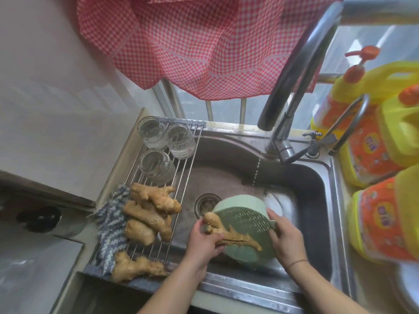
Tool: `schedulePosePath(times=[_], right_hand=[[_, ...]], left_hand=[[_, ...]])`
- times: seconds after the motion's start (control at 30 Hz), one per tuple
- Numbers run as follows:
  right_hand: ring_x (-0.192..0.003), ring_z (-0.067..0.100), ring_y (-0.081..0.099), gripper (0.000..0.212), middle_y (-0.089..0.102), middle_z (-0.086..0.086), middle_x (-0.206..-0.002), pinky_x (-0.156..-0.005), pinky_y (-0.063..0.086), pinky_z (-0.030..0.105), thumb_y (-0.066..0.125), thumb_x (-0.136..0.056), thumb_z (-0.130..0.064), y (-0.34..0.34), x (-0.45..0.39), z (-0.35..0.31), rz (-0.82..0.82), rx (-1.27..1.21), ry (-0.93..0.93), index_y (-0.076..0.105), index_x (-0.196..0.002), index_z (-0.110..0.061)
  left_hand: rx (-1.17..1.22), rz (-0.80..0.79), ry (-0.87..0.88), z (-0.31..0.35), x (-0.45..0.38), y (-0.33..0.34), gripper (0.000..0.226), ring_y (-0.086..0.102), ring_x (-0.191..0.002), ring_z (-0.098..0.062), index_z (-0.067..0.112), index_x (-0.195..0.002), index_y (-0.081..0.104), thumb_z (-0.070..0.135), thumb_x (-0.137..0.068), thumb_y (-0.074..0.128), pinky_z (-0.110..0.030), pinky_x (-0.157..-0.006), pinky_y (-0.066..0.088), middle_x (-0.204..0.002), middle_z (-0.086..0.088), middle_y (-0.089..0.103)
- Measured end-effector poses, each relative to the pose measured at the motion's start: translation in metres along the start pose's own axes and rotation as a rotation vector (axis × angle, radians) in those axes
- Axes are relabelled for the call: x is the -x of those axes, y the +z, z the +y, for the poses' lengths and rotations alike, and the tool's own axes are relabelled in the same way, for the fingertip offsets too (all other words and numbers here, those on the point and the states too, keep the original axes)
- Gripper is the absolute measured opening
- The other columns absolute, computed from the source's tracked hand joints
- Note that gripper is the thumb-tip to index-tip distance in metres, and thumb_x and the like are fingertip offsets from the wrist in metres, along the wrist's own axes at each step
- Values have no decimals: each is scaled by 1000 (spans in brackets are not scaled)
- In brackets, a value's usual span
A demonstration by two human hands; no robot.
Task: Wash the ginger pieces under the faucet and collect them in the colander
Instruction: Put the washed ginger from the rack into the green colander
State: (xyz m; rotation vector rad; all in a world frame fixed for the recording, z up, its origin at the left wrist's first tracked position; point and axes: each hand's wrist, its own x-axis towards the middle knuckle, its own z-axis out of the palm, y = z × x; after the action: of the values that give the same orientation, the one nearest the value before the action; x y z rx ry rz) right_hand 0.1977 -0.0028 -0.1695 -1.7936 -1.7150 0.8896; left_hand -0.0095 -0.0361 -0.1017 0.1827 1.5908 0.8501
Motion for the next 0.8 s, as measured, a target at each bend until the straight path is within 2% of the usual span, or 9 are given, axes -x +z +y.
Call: schedulePosePath(times=[0.13,0.2,0.3,0.37,0.53,0.6,0.67,0.8], right_hand=[[-80,16,54,61,63,8,-85,-74,36,16,65,-70,17,-8,6,8,168,52,-99,63,-126,-8],[-77,18,50,53,58,6,-80,-73,38,22,56,-75,4,-12,6,11,235,86,-159,61,-126,-8],[-72,10,37,52,43,-5,-77,-68,36,25,42,-78,-12,-20,8,12,287,81,-196,60,-126,-7],[-72,7,32,51,39,-5,-76,-67,33,20,40,-80,-14,-23,6,7,328,56,-150,62,-125,-5],[-67,10,38,52,42,0,-69,-70,33,6,40,-78,-14,-23,5,-7,434,-57,-41,63,-123,-4],[-67,12,41,52,46,3,-68,-70,32,-1,44,-76,-13,-21,5,-12,462,-146,75,64,-123,-6],[-67,14,42,52,45,3,-67,-67,33,-2,48,-74,-8,-21,6,-15,490,-198,161,65,-123,-8],[-65,15,41,52,44,4,-67,-67,33,1,48,-73,4,-25,11,-16,525,-164,85,64,-121,-5]], left_hand=[[12,-9,-38,-4,-2,4,59,68,-100,-29,22,-137,43,-5,-89,62,-36,-75,61,-119,-11,61],[10,-19,-44,-5,-1,7,56,68,-101,-30,23,-134,44,-5,-89,62,-38,-77,61,-123,-12,60],[13,-28,-54,-5,2,10,51,69,-100,-31,24,-127,45,-6,-89,62,-42,-82,61,-123,-13,61],[20,-40,-60,-3,3,12,48,70,-99,-31,24,-123,46,-6,-89,61,-43,-84,60,-119,-14,63],[42,-55,-84,-2,3,13,53,70,-98,-32,23,-126,42,-9,-89,60,-44,-86,59,-118,-17,64],[60,-51,-78,-3,1,13,55,69,-100,-33,22,-127,41,-12,-87,59,-44,-86,59,-118,-17,63],[75,-42,-77,-5,-1,14,54,67,-100,-34,19,-125,42,-15,-86,59,-41,-82,59,-116,-17,62],[68,-29,-97,-6,-4,13,54,67,-99,-37,13,-126,45,-15,-83,60,-40,-74,60,-116,-21,61]])
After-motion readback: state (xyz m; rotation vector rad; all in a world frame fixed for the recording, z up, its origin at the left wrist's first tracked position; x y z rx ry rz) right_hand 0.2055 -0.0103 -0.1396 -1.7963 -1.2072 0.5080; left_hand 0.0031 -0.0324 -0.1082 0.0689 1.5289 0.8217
